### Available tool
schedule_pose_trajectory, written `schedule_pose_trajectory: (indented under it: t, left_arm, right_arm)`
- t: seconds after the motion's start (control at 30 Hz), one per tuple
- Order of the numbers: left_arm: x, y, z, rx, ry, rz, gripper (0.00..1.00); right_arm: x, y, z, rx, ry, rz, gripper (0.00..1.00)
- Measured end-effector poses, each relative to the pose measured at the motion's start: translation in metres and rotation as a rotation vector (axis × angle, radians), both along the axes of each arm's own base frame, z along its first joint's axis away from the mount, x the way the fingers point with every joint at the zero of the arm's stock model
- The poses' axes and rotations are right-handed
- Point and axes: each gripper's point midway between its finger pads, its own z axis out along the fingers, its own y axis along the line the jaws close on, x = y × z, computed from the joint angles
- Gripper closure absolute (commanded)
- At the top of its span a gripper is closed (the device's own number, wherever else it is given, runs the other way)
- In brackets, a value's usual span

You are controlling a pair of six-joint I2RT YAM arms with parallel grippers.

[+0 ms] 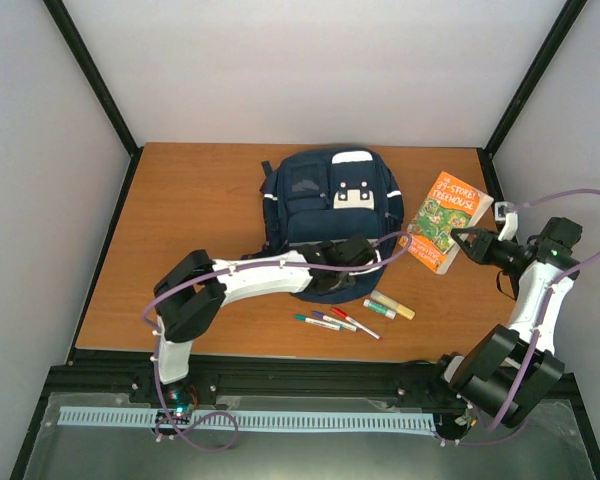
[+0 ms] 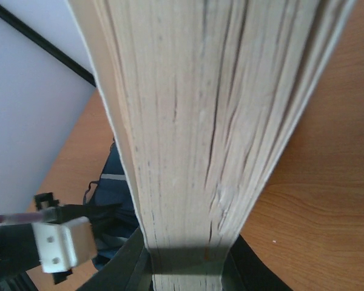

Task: Pack the student bag
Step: Place the book in the student bag.

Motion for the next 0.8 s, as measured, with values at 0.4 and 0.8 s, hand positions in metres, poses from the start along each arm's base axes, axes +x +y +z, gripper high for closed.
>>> schedule_pose_trajectory:
  t: [0.4,0.8]
  left_arm:
    - [0.026,0.010,0.101,-0.185,-0.148,0.101,0.99]
    - [0.059,0.021,0.134,-0.337,-0.143,0.222,0.99]
  right_arm:
    - [0.003,-0.004,-0.018,0.157,0.231,-0.011,0.97]
    - [-0.020,0.062,-0.009,0.137,0.300,0.126,0.97]
